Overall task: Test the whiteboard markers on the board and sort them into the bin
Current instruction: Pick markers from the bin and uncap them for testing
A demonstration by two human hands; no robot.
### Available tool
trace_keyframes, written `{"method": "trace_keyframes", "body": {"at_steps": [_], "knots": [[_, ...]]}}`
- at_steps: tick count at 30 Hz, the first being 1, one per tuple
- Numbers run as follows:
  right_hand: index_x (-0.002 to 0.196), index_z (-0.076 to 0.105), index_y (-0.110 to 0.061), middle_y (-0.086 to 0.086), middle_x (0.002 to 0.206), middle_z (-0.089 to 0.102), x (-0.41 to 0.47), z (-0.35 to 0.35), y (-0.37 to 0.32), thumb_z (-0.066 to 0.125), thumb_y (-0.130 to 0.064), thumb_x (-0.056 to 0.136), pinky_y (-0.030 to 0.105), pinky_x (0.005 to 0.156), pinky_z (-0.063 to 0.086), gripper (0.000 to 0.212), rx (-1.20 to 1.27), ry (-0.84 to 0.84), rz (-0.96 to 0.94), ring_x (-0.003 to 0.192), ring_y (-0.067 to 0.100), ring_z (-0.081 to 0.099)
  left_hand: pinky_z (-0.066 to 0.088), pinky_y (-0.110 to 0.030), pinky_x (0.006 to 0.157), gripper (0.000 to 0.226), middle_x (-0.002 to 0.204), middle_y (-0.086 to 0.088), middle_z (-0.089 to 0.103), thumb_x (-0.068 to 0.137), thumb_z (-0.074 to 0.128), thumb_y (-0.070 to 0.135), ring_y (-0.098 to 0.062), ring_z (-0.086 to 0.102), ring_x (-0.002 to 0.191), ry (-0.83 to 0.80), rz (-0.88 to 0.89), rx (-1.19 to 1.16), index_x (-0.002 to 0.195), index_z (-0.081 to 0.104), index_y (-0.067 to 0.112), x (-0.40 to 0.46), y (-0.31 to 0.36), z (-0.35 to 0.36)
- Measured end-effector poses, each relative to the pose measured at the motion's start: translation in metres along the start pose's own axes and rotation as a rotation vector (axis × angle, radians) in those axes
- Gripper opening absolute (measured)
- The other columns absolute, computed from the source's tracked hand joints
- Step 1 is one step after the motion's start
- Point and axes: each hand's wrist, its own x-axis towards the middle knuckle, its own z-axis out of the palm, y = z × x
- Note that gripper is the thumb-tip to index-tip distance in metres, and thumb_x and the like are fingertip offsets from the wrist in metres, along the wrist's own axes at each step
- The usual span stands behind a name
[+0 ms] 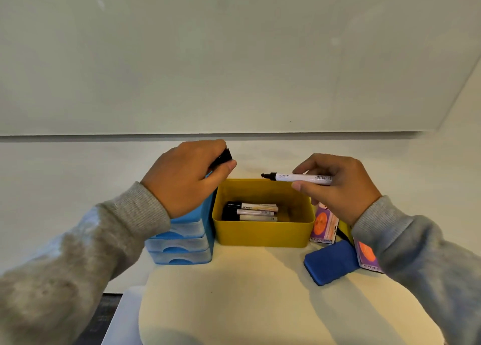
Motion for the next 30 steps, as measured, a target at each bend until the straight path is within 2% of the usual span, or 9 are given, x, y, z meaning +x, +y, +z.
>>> {"method": "trace_keyframes", "body": {"at_steps": [3,6,8,11,16,20,23,27,30], "knots": [[0.087,0.072,-0.02,-0.001,0.066,0.072,0.006,-0.004,-0.018,0.083,-0.016,0.08,0.032,0.05,0.057,0.014,0.13,0.036,0.013,0.046,0.019,0.064,0.028,-0.027,0.053,0.032,0.064,0.011,0.042,0.101,0.048,0.041,-0.007,0.043,0.058,0.033,0.014,0.006,0.073,0.032,0.035,0.003,0.002,-0.001],[0.086,0.068,-0.013,0.005,0.062,0.068,0.011,-0.007,-0.025,0.085,-0.015,0.077,0.027,0.04,0.047,0.019,0.184,0.072,0.019,0.041,0.01,0.054,0.03,-0.028,0.053,0.028,0.065,0.012,0.042,0.101,0.047,0.04,-0.006,0.043,0.058,0.062,0.023,0.004,0.077,0.037,0.029,0.007,0.003,-0.003],[0.083,0.071,-0.011,0.007,0.06,0.065,0.014,-0.008,-0.027,0.085,-0.013,0.076,0.024,0.041,0.044,0.016,0.215,0.094,-0.001,0.041,0.01,0.051,0.031,-0.028,0.053,0.029,0.065,0.012,0.042,0.101,0.045,0.042,-0.007,0.043,0.058,0.07,0.027,0.008,0.077,0.038,0.028,0.009,0.004,-0.005],[0.081,0.073,-0.006,0.021,0.064,0.063,0.018,-0.008,-0.027,0.084,-0.007,0.077,0.025,0.045,0.044,0.011,0.314,0.144,-0.004,0.045,0.015,0.049,0.031,-0.029,0.052,0.031,0.064,0.012,0.041,0.101,0.044,0.044,-0.007,0.043,0.057,0.073,0.028,0.009,0.076,0.037,0.028,0.014,0.003,-0.006],[0.079,0.064,-0.009,0.006,0.06,0.057,0.026,0.0,-0.028,0.076,-0.019,0.087,0.025,0.046,0.041,0.018,0.367,0.145,0.046,0.048,0.019,0.046,0.031,-0.028,0.053,0.032,0.064,0.011,0.042,0.1,0.045,0.044,-0.006,0.043,0.058,0.086,0.016,0.027,0.073,0.04,0.027,0.026,0.005,-0.004],[0.082,0.059,-0.006,0.012,0.064,0.061,0.039,0.004,-0.04,0.066,-0.028,0.095,0.032,0.046,0.048,0.027,0.361,0.109,0.05,0.046,0.027,0.057,0.033,-0.029,0.053,0.033,0.065,0.01,0.043,0.099,0.047,0.043,-0.007,0.044,0.058,0.138,0.01,0.025,0.071,0.041,0.027,0.043,0.009,-0.009],[0.082,0.062,-0.003,0.016,0.066,0.068,0.048,0.004,-0.049,0.064,-0.026,0.096,0.034,0.048,0.05,0.028,0.387,0.083,0.013,0.051,0.034,0.064,0.036,-0.029,0.052,0.034,0.066,0.01,0.042,0.1,0.046,0.043,-0.008,0.044,0.059,0.216,0.008,0.027,0.069,0.036,0.031,0.056,0.013,-0.021],[0.088,0.065,0.002,0.014,0.076,0.074,0.065,-0.006,-0.068,0.063,-0.02,0.097,0.034,0.055,0.057,0.024,0.448,0.122,-0.026,0.061,0.034,0.07,0.046,-0.036,0.058,0.031,0.074,0.008,0.048,0.101,0.043,0.044,-0.012,0.048,0.065,0.341,0.033,0.035,0.079,0.05,0.023,0.076,0.012,-0.041],[0.086,0.063,0.002,0.014,0.075,0.074,0.077,-0.02,-0.083,0.07,-0.014,0.092,0.033,0.058,0.059,0.018,0.442,0.19,-0.091,0.064,0.03,0.072,0.051,-0.037,0.066,0.031,0.085,0.008,0.055,0.102,0.041,0.045,-0.011,0.052,0.076,0.414,0.059,0.042,0.092,0.06,0.022,0.089,0.01,-0.054]]}}
